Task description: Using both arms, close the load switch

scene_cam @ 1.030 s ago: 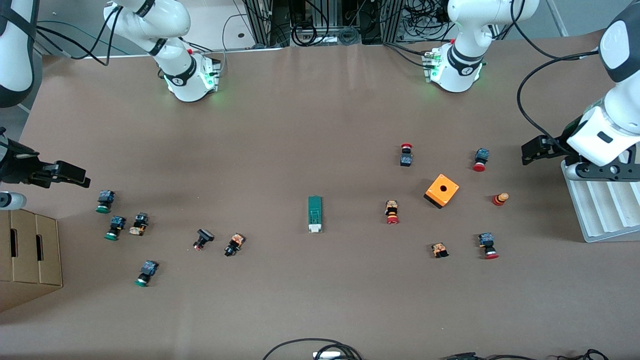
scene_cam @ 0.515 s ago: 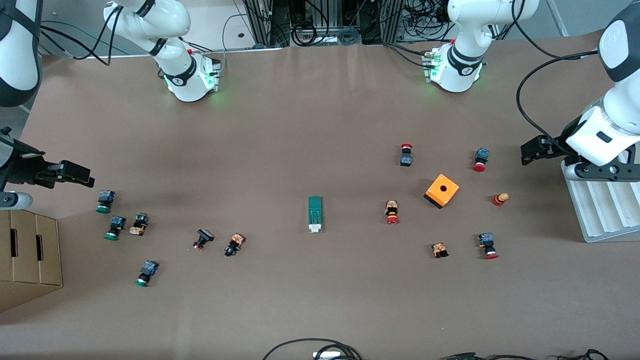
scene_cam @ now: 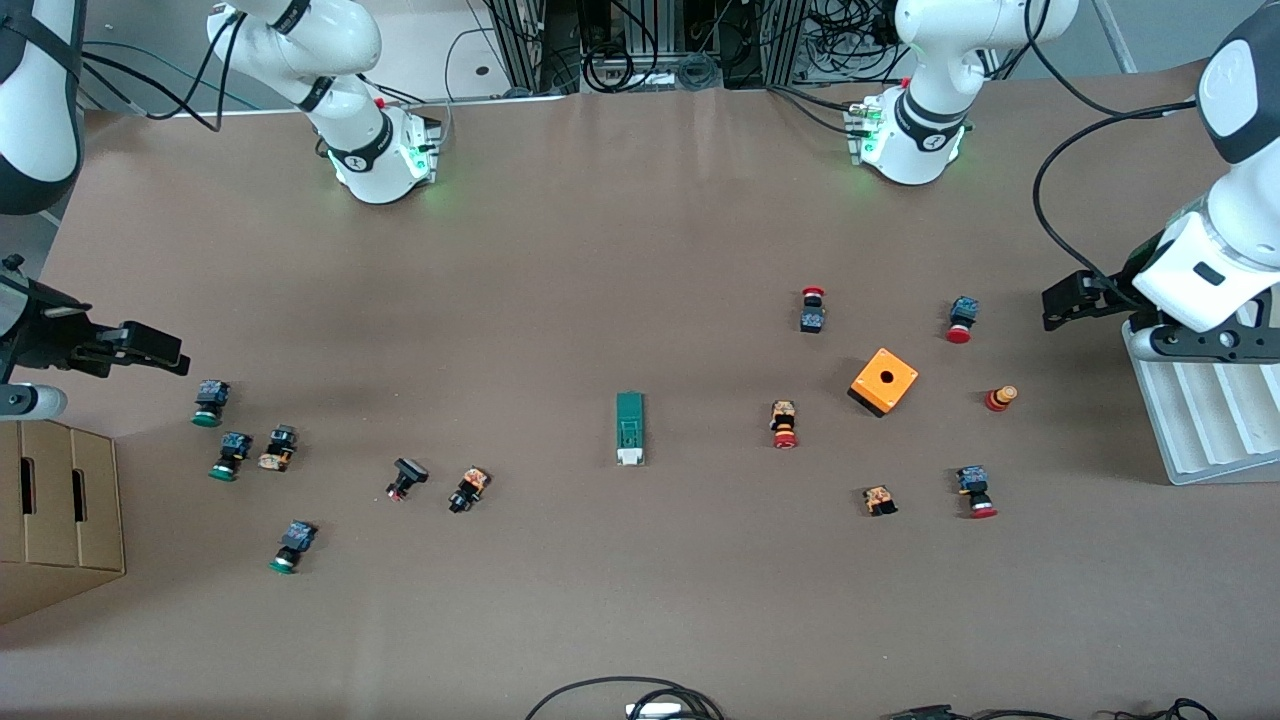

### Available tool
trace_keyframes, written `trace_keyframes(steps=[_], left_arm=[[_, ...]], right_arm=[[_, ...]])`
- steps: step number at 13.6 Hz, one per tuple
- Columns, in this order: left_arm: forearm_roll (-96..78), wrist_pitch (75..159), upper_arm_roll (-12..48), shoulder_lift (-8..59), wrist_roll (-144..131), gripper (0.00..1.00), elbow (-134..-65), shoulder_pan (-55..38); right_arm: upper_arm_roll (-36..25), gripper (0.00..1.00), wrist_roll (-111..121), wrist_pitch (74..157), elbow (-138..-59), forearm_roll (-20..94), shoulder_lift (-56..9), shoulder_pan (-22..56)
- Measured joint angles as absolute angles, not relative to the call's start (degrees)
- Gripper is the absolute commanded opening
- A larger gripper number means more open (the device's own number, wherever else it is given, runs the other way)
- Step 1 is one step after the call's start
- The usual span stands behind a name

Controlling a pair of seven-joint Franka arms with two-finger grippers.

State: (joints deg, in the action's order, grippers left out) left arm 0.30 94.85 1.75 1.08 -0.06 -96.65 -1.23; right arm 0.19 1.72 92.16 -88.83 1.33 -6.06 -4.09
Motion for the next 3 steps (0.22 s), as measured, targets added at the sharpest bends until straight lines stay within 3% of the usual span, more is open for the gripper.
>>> trace_keyframes(steps=[3], left_arm=[[0.3,94.9,1.8,1.1,-0.1,1.0,-96.5,-1.2]], right_arm=[[0.2,1.0,1.7,92.2,-88.8,1.3,-6.1,-4.1]])
